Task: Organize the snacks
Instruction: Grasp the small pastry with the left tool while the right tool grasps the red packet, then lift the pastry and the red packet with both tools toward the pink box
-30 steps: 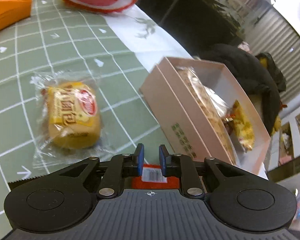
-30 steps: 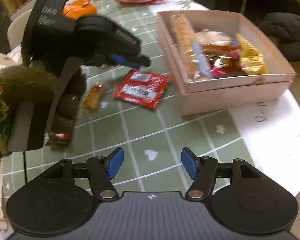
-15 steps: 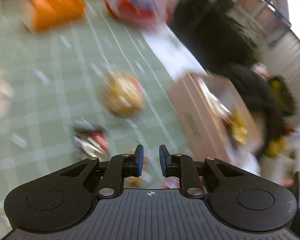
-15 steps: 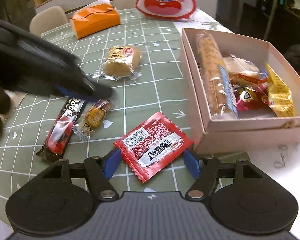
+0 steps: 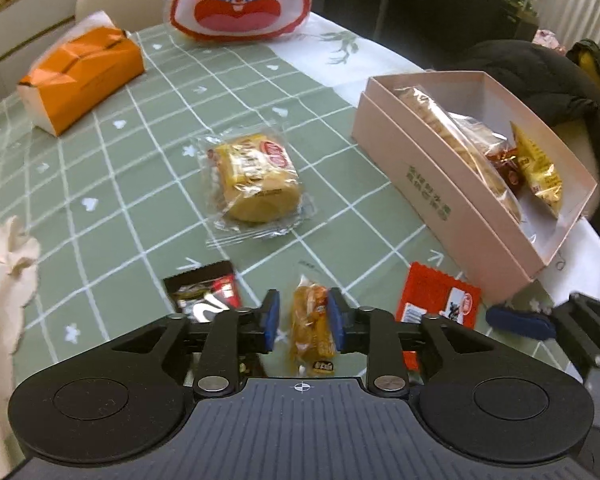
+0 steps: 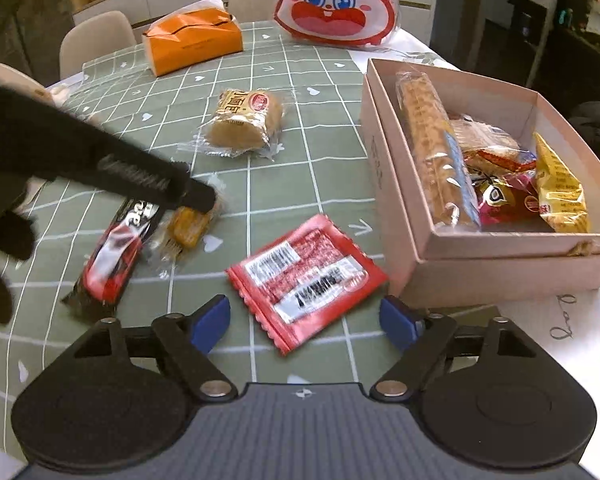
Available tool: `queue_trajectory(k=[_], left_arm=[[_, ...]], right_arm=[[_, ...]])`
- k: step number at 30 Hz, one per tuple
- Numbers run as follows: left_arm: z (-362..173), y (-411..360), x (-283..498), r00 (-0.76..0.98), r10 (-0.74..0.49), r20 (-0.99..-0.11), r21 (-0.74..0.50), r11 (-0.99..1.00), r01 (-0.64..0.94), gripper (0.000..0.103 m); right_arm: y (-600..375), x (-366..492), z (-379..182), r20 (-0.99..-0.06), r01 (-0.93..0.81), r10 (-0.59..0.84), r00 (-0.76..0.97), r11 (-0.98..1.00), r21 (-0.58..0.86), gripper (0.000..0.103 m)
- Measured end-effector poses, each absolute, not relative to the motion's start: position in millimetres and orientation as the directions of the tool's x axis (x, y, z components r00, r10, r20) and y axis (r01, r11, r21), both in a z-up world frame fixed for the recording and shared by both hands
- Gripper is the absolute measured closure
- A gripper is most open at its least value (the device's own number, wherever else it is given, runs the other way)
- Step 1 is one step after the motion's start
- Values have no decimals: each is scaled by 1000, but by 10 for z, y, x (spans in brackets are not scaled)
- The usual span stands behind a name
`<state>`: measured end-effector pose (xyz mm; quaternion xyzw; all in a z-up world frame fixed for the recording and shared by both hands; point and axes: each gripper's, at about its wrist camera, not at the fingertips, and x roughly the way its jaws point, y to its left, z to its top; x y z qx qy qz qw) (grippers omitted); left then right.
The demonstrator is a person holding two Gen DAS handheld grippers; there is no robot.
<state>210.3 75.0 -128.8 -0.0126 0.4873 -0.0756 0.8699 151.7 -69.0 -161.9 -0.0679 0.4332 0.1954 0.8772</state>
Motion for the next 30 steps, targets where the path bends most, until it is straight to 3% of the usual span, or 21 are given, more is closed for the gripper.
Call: queue_trajectory(k=[8,15,25,30], left_arm=[[-1369,586,2285,466,-242,-851,-199,970,140,77],[-1338,388,2118,389,-339,-857,-260,935,243,77],[-1354,972,1517,395,-357,-847,-427,898,-103,77],[-1356,1077,1234,403,-327,-855,-423,888,-177,77]], right_arm=[[-856,1327,-1579,-789,-400,282,545,915,51,28],[-1193,1291,-1475,-797,-308,327,507,933,187,28],[-1032,1436,-1492,-800,-327,334,498,927,184,28],[-730,1518,-1555,-796,-373,289,533,924,86,28]])
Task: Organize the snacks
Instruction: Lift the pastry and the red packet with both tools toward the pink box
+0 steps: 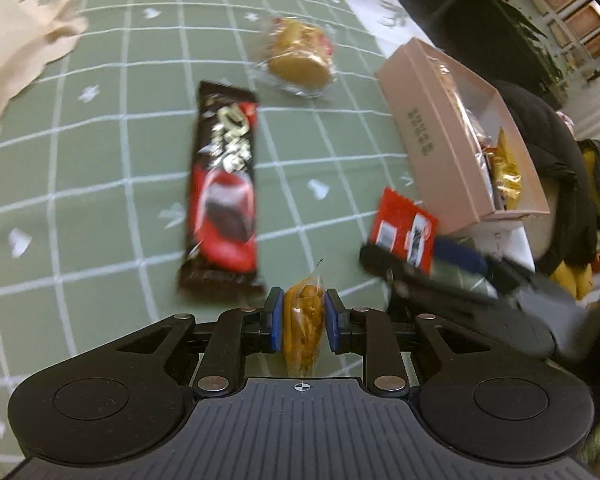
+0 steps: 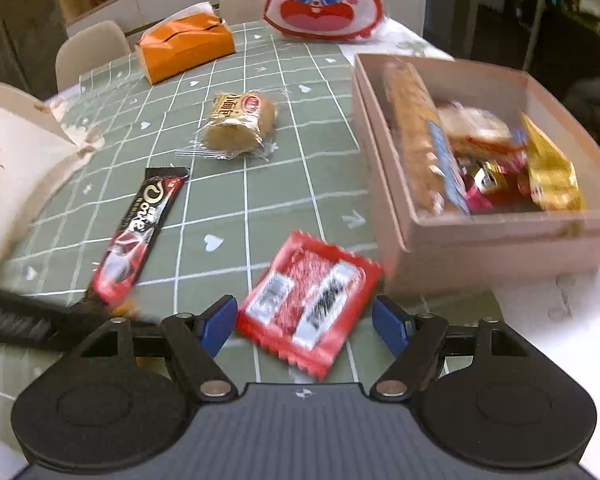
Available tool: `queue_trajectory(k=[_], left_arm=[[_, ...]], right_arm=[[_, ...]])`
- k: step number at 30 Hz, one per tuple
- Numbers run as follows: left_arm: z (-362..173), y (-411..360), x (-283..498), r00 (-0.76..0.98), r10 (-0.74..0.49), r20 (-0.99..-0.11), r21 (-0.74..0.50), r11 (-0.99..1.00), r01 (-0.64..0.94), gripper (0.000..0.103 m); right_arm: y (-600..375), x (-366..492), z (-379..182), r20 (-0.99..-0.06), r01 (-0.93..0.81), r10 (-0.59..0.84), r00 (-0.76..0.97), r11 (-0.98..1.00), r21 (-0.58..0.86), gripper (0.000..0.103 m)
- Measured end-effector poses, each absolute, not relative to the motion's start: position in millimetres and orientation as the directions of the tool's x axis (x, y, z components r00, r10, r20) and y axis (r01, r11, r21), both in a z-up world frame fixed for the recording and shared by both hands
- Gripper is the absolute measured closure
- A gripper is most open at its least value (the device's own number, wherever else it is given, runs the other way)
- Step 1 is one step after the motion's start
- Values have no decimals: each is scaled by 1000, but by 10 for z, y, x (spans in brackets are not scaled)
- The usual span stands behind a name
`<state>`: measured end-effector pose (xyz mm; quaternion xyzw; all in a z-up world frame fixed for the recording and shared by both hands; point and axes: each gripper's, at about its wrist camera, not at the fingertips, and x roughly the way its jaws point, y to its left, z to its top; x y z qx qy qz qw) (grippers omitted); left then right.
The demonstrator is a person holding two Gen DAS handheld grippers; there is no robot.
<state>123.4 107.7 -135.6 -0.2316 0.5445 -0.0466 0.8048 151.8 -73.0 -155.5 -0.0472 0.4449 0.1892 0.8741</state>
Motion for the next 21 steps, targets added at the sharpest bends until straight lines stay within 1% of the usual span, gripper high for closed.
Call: queue_trajectory(k=[2,6,8,11,15,17,19,21], left_arm=[[-1343,1091,1150,400,-322,-858,-422,886,-192,77],[-1361,1005,1066,385,-332,-861,-429,880,-202,77],[-1362,891,1064,382,-344,-858,-436,881,-185,77],[-1361,677,1082,383,-356,-853,-439,885,-154,77],[-1333,403,1105,401,-357,-844,-429,897,-105,77],[-1311,286,1105,410,-344,-845,-406,911,-71,77],[-1301,206,1089,415,-314,-854,-365,930,-47,77],[-1296,139,1064,415,-278,-866,-320,947,-35,77]], right_arm=[[-658,1538,-1574,-793,-400,276,543,915,45,28],[-660,1520,-1541,-795,-454,306,525,890,42,40],[-730,1465,-1518,-796,-475,323,511,879,51,41],[-910,1310,-1509,-803,-497,323,501,867,39,41],[-1227,1108,-1511,-817,-502,283,501,865,-8,43],[-1373,1051,-1516,-819,-489,250,517,871,-43,42],[-1535,1049,-1516,-827,-465,237,510,885,-34,42],[-1665,1072,-1523,-837,-442,244,490,897,3,36]])
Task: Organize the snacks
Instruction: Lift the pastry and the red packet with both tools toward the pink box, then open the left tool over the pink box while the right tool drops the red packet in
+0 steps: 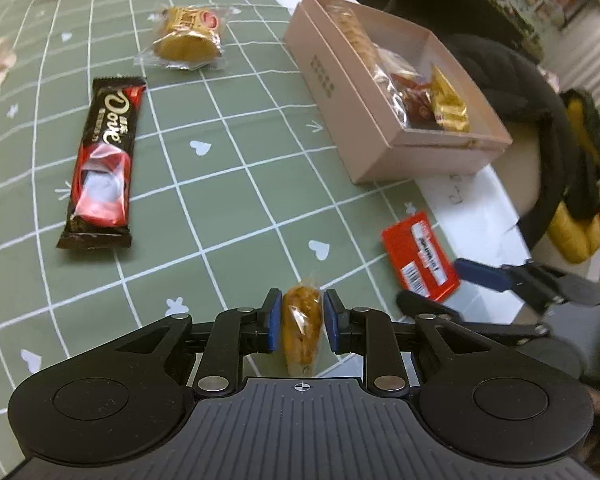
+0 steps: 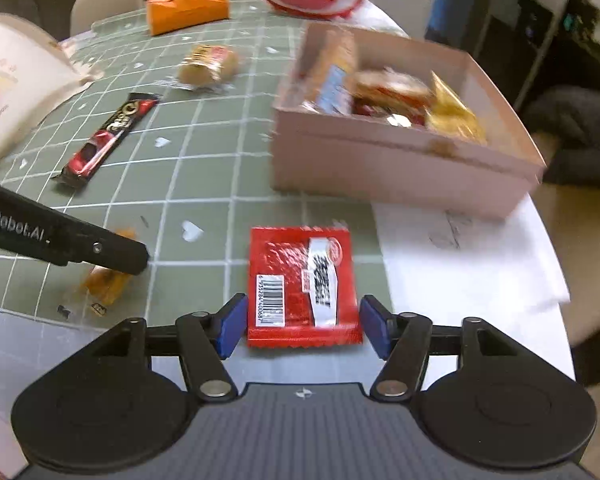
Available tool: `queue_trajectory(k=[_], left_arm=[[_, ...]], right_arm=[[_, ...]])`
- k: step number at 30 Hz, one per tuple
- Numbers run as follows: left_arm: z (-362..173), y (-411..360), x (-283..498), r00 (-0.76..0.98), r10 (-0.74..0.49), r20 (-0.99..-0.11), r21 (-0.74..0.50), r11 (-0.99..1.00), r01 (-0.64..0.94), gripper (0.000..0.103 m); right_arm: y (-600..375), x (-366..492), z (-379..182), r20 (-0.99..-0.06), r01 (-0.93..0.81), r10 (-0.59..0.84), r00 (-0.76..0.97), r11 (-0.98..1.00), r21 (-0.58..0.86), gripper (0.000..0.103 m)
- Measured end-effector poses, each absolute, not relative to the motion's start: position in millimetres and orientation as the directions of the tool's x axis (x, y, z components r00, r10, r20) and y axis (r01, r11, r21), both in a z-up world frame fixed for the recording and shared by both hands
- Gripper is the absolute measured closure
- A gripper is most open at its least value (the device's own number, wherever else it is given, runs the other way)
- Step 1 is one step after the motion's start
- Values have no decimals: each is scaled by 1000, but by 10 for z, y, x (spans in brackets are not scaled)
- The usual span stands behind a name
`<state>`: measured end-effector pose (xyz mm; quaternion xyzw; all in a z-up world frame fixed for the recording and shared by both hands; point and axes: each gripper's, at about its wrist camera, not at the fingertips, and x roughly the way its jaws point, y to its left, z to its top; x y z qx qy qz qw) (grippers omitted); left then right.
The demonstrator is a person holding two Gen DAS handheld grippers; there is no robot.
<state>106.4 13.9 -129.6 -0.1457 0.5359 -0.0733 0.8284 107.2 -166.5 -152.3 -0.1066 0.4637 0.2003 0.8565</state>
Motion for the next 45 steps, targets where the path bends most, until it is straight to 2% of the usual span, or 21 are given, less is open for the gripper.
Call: queue_trajectory(k=[3,9,13,16,19,24,31,37,40,45], left_arm=[[-1302,89,1026,409,-244,-879,-274,962,-17,77],[-1314,83,954,398,-209,-893,-243,969,-36,77],[-1305,106,913,402,-214,-890,-255,966,-49,77],[-1307,121,912,406,-222,-887,-268,961,-61,77],[-1312,141,914,406,-232,-884,-281,958,-64,77],[-1327,175,869,427,-245,-870,-311,946,-92,77],[-1319,-20,795,435,-205,-877,-267,960,-85,79],[-1237,-387,649,462,-313,-830,-348,937,9,80],[-957,-478,689,531,-365,-765,-402,914,49,80],[-151,-490,929,712,-379,-591,-443,890,106,80]], right_arm=[[-1786,1099,-1564,-836,-417,271,478,907,55,25],[-1726,1051,-1651,-814,-431,283,508,901,44,7],[-1695,1122,-1648,-813,-450,297,501,892,48,6],[-1670,1179,-1624,-813,-481,311,492,876,43,14],[-1629,1172,-1569,-808,-527,334,486,849,34,39],[-1679,1120,-1487,-804,-528,358,475,847,65,49],[-1953,1045,-1267,-777,-499,379,503,861,97,53],[-2297,965,-1028,-733,-477,403,547,870,123,54],[-2520,953,-789,-682,-463,423,597,876,137,54],[-2812,1081,-206,-558,-437,448,698,885,163,54]])
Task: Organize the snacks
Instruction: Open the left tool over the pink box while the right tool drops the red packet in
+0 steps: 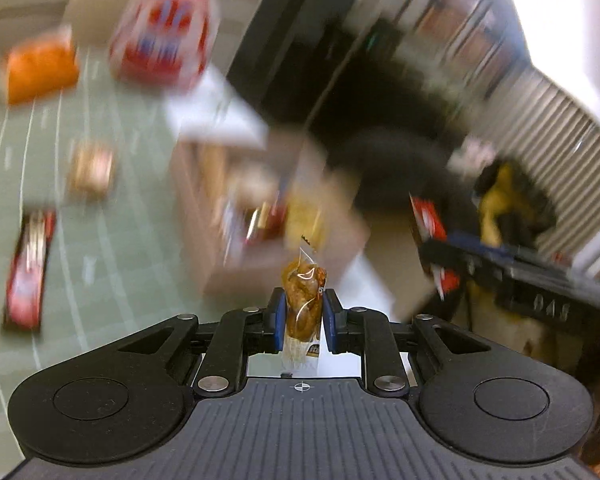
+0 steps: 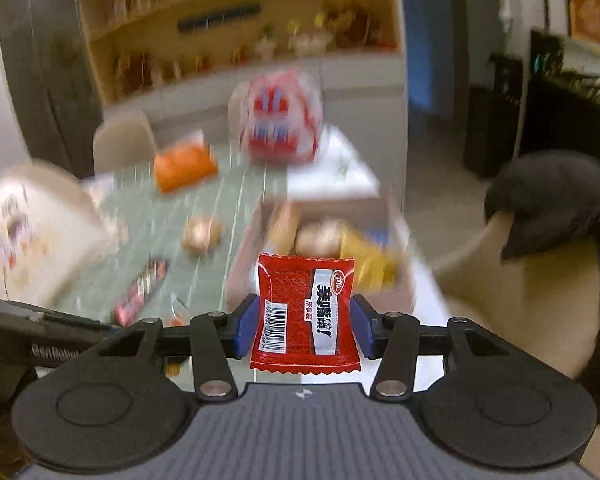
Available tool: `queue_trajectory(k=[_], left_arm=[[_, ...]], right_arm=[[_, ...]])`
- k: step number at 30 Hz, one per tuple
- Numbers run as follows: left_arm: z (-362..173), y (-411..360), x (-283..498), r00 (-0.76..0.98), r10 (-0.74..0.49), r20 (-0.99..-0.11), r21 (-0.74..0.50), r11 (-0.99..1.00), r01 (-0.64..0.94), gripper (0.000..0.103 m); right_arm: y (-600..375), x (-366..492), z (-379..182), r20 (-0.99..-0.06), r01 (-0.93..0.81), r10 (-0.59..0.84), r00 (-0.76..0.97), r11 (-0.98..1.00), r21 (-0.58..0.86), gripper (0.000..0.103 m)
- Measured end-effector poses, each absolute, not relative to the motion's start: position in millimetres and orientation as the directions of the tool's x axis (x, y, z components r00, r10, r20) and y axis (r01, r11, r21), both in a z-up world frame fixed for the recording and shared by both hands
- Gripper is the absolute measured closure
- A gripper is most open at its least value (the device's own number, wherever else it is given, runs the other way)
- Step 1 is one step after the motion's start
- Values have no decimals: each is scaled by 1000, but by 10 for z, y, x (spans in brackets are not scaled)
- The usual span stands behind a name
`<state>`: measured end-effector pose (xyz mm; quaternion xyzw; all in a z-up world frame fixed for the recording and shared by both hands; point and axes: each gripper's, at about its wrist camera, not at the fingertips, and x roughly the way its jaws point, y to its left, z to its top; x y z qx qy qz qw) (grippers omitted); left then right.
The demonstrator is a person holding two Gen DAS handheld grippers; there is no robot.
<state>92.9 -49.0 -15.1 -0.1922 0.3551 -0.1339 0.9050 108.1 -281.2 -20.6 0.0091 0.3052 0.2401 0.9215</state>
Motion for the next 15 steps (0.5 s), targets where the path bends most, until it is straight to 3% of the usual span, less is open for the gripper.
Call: queue_trajectory(k=[3,6,10,15], left_arm=[[278,-455,1132,794,-367,-485,-462,878,123,80],[544,-474,1407,834,-339,-435,-464,878,115,80],[517,-593,1869,802,-319,-504,-425,901,92,80],[-10,-780,2387,708,-311,-634,-405,914,39,80]], right_arm=[[-2951,1178,238,-450,-445,465,763,882,156,54],[-3014,1320,598,-367,-449,464,806,884,132,54],[-2999,1525,843,-306,-438,440,844,895,80,54],[-2991,1704,853,-307,-438,441,843,895,83,54]])
